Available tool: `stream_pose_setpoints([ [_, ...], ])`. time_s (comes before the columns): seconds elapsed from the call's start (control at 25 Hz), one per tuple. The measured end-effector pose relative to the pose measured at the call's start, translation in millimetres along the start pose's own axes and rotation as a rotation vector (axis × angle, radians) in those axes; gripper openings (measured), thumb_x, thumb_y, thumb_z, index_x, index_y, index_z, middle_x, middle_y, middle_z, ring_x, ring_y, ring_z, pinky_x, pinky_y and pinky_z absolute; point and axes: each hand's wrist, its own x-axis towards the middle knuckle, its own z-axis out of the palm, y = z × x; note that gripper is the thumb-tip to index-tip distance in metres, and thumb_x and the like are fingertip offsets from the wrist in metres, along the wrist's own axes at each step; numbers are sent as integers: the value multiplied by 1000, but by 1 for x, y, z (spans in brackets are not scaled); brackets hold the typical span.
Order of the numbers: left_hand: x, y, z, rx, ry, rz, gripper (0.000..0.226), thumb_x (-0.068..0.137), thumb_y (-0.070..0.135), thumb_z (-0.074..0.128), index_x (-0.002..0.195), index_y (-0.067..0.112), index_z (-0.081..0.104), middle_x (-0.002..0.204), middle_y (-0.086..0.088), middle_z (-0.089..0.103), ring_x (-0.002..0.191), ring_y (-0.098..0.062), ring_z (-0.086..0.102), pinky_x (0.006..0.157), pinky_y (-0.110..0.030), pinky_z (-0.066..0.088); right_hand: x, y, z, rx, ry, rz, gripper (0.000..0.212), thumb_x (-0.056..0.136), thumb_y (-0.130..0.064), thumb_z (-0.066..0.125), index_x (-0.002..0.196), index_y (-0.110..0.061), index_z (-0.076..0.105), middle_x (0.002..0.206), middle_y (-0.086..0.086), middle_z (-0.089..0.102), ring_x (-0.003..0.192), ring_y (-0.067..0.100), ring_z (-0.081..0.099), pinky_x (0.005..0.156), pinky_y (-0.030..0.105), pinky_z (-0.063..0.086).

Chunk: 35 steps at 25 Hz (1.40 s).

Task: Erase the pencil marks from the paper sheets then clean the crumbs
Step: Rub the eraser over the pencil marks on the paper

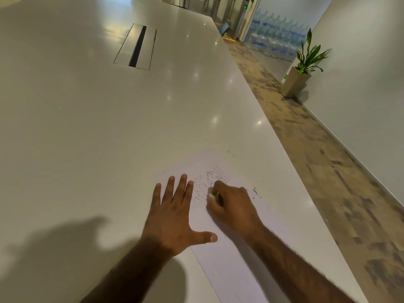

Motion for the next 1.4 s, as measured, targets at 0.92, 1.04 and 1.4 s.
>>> stream_pose_setpoints([
  [0.92,-3,2,-5,-4,-2,11,141,47,111,-4,150,23,-40,158,-1,-47,147,-30,-43,120,-58,-25,32,31,-29,-6,51,203,15,98,-23,58,84,-21,53,78,-9,67,73,17,64,73,38,51],
  [1.04,-4,2,-4,-15,2,9,142,45,111,-8,153,23,-38,159,-2,-47,146,-29,-44,120,-57,-26,10,0,-4,66,10,19,16,95,-32,57,81,-28,49,70,-13,63,63,6,60,59,26,45],
  [1.4,-3,1,-4,-22,-3,6,137,45,112,-6,143,25,-47,157,-1,-49,145,-29,-46,119,-58,-25,26,15,-21,43,45,154,17,98,-25,57,82,-28,52,68,-17,58,69,6,62,71,25,48],
])
